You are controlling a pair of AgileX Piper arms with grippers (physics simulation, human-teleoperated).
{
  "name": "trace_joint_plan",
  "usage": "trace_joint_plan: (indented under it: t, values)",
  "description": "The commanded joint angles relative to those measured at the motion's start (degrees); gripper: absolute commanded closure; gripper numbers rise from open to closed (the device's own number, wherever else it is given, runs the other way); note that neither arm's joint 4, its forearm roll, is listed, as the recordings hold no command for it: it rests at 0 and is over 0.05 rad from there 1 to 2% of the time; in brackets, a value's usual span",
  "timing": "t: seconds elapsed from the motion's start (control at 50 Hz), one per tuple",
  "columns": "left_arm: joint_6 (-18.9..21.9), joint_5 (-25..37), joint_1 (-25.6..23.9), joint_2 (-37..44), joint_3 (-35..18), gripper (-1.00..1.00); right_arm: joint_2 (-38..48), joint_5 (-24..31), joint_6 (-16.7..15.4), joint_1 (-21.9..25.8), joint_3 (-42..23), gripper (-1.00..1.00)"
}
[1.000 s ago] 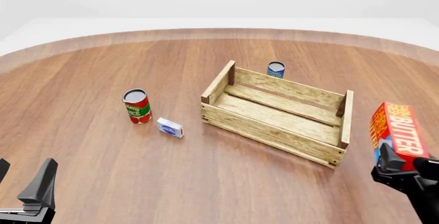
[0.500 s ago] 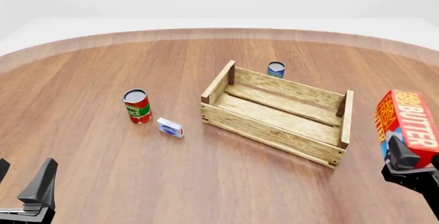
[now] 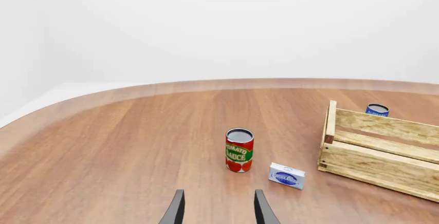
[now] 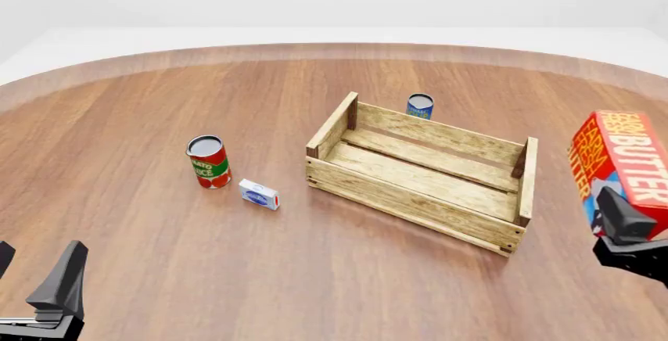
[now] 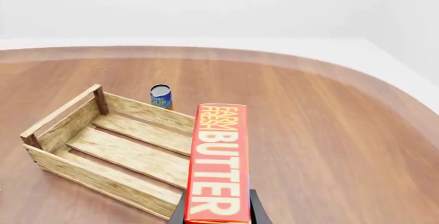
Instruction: Pick up the butter and put it in the tray.
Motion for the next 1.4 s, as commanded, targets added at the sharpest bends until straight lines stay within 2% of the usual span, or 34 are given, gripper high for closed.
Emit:
trace_joint_plan:
  t: [0.02,0.32,1.06,1.4]
  values:
    - [0.0,0.0,0.0,0.0,0.0,-1.00,0.2,2.7,0.3,2.4,-4.6,1.00]
    - [0.0,0.0,0.0,0.0,0.0,-1.00,3.5,4.1,-0.9,4.9,-8.8,1.00]
    - [0.0,0.0,0.0,0.0,0.0,-1.00,20.2,-2.0,-1.9,11.7,-16.5,1.00]
    - [0.0,0.0,0.0,0.0,0.0,-1.00,25.3,-3.0,-2.0,14.1,-19.5,1.00]
